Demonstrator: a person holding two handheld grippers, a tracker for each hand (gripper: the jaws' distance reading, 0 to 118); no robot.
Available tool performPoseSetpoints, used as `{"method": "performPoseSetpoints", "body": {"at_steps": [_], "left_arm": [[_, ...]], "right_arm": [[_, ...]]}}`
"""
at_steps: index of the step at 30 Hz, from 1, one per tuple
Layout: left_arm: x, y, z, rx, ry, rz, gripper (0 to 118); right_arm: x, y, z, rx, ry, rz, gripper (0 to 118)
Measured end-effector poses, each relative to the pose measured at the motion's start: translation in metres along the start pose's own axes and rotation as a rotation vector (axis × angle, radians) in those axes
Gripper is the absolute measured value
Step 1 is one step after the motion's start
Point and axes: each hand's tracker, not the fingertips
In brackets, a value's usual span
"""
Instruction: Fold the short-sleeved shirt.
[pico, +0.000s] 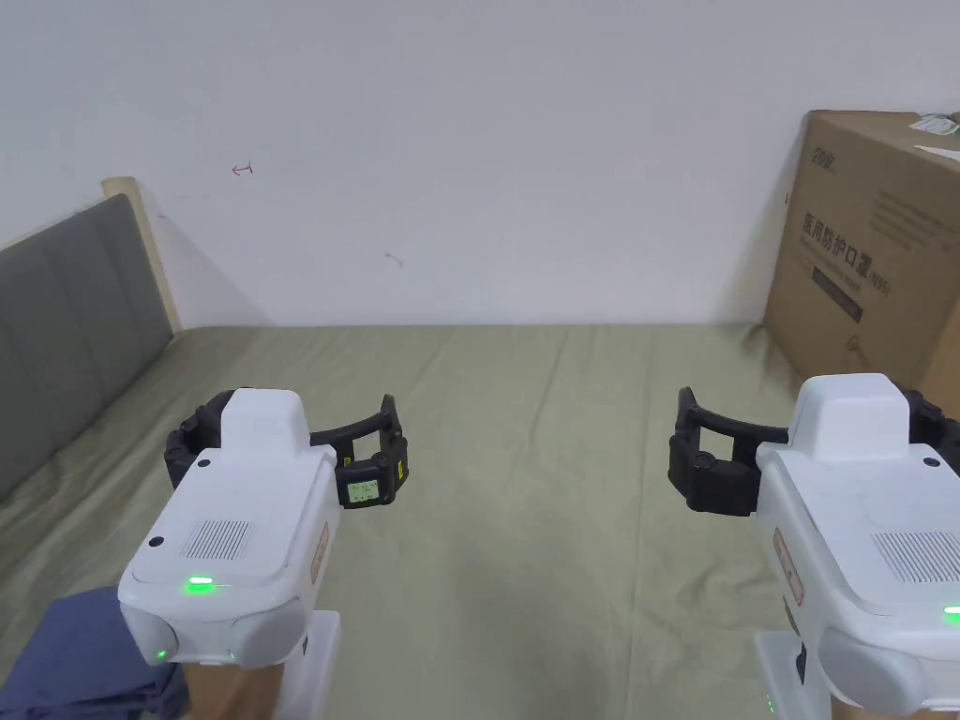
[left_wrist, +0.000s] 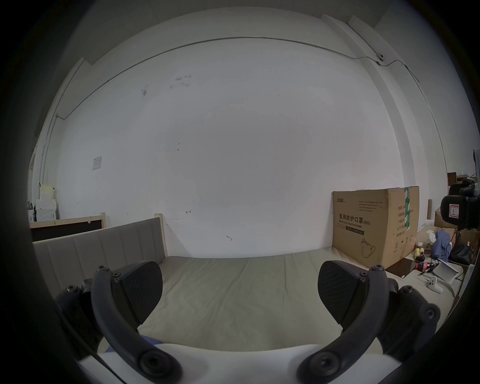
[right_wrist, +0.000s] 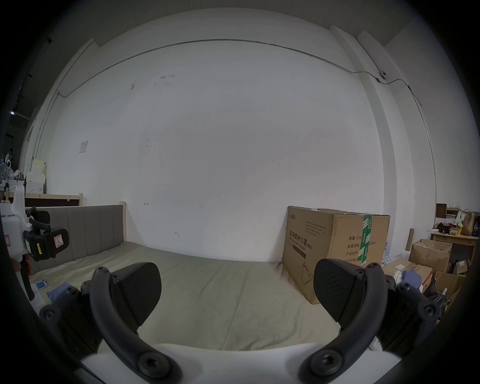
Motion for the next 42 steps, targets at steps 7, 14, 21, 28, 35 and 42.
{"method": "performPoseSetpoints", "body": {"at_steps": [7,14,21,28,35,42], "left_arm": [[0.001,-0.001,-0.001,-0.002,0.001,0.001,118],[-0.001,-0.001,0.000,0.000,0.002,0.000,118],[-0.004,0.001,0.000,-0.001,0.000,0.003,118],[-0.008,0.003,0.001,0.006,-0.003,0.003,118],[-0.011,0.003,-0.001,0.009,0.000,0.020,118],[-0.012,0.003,-0.002,0.010,0.005,0.018,118]], "right_arm": [[-0.001,0.000,-0.001,-0.002,-0.003,0.007,117],[-0.001,-0.002,-0.007,-0.036,-0.026,0.002,117],[0.002,-0.008,-0.026,-0.282,-0.169,-0.209,116],[0.019,0.000,-0.045,-0.622,-0.178,-0.421,116],[0.015,0.008,-0.043,-0.606,-0.146,-0.418,115],[0.001,0.010,-0.038,-0.525,-0.155,-0.315,115]]}}
